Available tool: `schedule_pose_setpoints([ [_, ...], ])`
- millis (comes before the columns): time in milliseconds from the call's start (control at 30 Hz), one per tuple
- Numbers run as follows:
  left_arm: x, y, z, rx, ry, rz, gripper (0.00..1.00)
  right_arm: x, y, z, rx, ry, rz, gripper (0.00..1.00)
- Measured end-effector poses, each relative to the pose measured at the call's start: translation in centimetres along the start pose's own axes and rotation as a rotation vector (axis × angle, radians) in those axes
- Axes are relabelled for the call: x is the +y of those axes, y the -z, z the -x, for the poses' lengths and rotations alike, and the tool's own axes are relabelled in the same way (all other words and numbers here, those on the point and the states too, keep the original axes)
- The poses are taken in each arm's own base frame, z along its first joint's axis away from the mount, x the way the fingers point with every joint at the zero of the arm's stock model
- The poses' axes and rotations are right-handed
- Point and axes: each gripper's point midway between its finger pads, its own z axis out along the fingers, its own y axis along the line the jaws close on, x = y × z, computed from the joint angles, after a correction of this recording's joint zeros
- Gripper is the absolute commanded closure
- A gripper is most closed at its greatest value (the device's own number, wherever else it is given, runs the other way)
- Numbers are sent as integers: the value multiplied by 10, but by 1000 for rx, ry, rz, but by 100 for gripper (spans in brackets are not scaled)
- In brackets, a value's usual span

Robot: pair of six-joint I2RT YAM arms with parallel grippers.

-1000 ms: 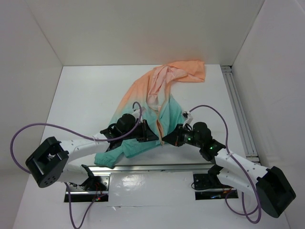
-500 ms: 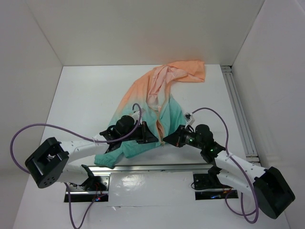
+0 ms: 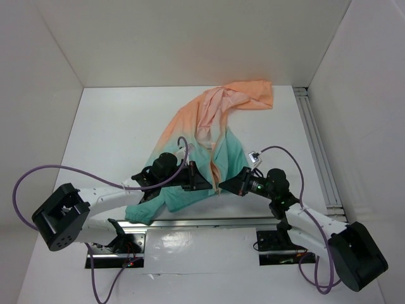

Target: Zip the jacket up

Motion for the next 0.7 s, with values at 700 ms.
schedule_pose_setpoints([
  [700, -1, 0, 0, -4, -5, -11, 100, 15, 2, -12, 82, 6, 95, 100],
])
